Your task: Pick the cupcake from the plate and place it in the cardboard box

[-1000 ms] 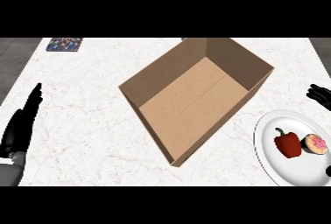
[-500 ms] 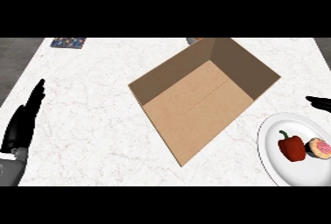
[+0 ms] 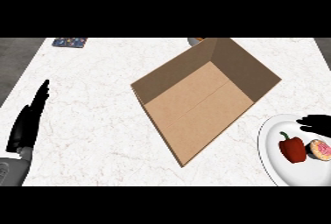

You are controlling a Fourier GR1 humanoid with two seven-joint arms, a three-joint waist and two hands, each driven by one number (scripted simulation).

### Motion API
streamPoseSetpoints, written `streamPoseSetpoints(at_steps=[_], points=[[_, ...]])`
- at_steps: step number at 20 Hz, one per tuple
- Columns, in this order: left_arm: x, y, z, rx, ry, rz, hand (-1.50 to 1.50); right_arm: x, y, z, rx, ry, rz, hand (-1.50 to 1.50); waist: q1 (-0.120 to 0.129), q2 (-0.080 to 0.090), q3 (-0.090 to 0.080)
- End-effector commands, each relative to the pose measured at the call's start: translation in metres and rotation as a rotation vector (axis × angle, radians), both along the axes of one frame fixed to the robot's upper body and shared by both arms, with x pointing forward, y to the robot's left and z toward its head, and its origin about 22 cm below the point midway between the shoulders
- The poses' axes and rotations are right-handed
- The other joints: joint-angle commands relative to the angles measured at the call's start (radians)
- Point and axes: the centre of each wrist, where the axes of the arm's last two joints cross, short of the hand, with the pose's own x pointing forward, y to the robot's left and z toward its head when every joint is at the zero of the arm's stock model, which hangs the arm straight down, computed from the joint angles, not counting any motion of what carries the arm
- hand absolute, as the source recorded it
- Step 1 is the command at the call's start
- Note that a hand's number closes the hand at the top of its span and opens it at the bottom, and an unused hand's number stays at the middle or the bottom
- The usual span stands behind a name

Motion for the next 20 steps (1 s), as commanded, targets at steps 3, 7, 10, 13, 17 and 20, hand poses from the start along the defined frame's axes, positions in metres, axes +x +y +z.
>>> streamPoseSetpoints(at_steps=[3, 7, 10, 13, 17, 20], points=[[-0.001, 0.008, 0.003, -0.012, 0.019, 0.007, 0.00, 0.023, -0.013, -0.013, 0.003, 0.075, 0.136, -1.50, -0.010, -0.006, -0.002], [0.000, 0.002, 0.003, 0.010, 0.005, 0.021, 0.00, 0.030, 0.004, -0.049, 0.010, 0.061, 0.185, -1.50, -0.024, -0.009, -0.001], [0.012, 0.001, 0.013, -0.001, -0.004, 0.020, 0.00, 0.035, -0.007, -0.047, -0.018, 0.079, 0.185, -1.50, -0.027, -0.006, -0.001], [-0.014, 0.025, -0.001, -0.010, 0.019, 0.010, 0.00, 0.039, -0.015, -0.038, 0.013, 0.075, 0.171, -1.50, -0.017, -0.009, -0.002], [-0.001, 0.019, -0.002, -0.003, 0.016, 0.050, 0.00, 0.046, 0.009, -0.052, 0.046, 0.109, 0.248, -1.50, -0.049, -0.011, -0.004], [-0.015, 0.018, -0.007, -0.003, 0.013, 0.037, 0.00, 0.033, -0.014, -0.044, 0.060, 0.129, 0.259, -1.50, -0.041, -0.015, -0.003]])
